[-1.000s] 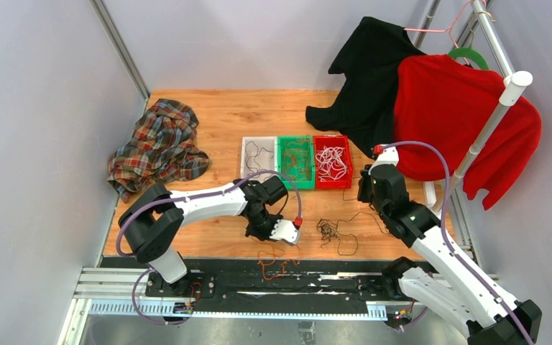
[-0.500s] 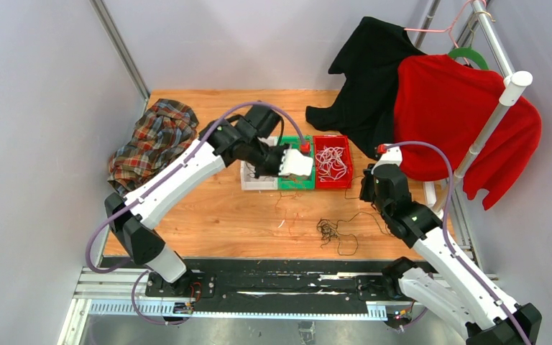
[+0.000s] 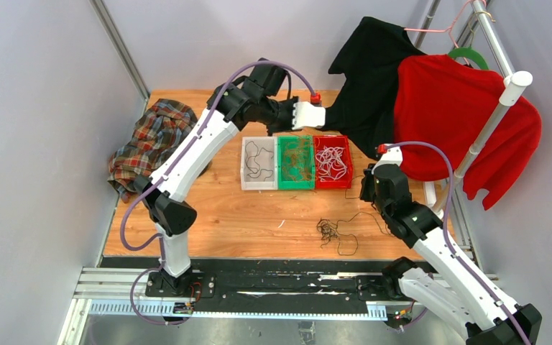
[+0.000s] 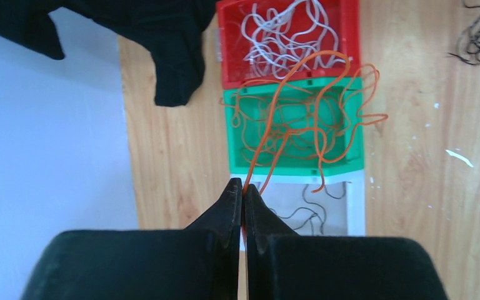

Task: Untangle the cables

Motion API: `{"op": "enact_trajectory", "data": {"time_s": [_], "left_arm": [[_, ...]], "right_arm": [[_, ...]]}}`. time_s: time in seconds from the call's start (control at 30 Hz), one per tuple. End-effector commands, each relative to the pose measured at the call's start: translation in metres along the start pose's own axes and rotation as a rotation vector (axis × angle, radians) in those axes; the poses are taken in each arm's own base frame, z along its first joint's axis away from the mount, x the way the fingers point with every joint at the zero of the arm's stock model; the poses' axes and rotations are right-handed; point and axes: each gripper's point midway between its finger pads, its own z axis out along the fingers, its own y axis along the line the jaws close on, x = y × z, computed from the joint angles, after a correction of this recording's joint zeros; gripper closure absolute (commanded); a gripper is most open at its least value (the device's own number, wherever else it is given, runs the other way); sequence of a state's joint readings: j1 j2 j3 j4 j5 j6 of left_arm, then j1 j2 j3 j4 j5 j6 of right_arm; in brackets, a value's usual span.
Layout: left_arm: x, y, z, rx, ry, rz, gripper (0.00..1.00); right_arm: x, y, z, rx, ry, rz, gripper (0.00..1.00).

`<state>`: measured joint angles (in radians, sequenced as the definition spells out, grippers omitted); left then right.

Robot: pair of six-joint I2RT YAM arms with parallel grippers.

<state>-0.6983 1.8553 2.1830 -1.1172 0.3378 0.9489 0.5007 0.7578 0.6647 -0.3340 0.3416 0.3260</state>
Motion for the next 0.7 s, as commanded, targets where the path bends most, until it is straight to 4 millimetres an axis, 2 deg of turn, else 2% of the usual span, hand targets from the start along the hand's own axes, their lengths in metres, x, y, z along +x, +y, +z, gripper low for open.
{"op": "enact_trajectory", "data": {"time_s": [0.0,0.1,0.2,0.27,0.37,0.67], "left_arm": [[-0.012,0.031,-0.022,-0.110,-0.004,0.033,0.99],[-0.019,0.058,-0.040,-0.217,-0.019,0.045,1.00],[-0.035,0.083,-0.066,-0.337,-0.073,0.071,1.00],[-0.046,0.094,-0.084,-0.410,-0.108,0.089,1.00],[-0.056,0.102,-0.096,-0.476,-0.147,0.109,0.99],[-0.042,0.106,-0.088,-0.512,-0.108,0.096,1.00]], "right_arm": [[-0.017,-0.004,-0.001,0.018,-0.046,0.021,0.99],[-0.016,-0.005,0.000,0.019,-0.044,0.018,0.99],[-0.015,-0.006,0.000,0.021,-0.043,0.018,0.99],[-0.014,-0.006,0.001,0.021,-0.040,0.017,0.99],[-0.012,-0.005,0.001,0.017,-0.039,0.022,0.99],[-0.012,-0.004,0.001,0.011,-0.039,0.028,0.99]]}}
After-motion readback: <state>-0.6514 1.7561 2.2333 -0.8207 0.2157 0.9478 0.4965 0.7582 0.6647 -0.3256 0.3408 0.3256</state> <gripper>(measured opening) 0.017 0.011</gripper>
